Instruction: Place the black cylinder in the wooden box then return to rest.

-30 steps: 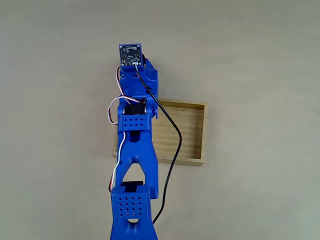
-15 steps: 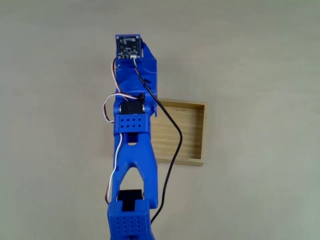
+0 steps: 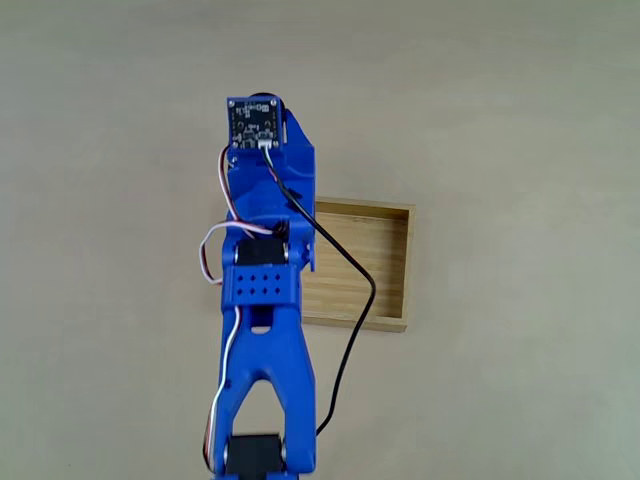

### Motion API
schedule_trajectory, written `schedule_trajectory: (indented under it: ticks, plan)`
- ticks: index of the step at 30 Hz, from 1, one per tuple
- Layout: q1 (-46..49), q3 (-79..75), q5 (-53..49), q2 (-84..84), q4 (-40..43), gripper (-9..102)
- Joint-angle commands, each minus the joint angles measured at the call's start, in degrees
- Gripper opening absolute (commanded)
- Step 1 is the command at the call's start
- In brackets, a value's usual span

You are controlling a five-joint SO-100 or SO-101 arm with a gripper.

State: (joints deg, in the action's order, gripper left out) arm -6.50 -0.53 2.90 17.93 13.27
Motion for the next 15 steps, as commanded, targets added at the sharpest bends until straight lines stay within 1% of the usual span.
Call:
schedule_trajectory:
  ticks: [1,7,15]
  plan:
    - [0.79,4.04,-0.26,-15.73,-2.72,18]
    - [1.76,15.29,0.26,-24.35,-3.69,19]
    - [3.69,31.46,1.49,-35.60,-8.09,19]
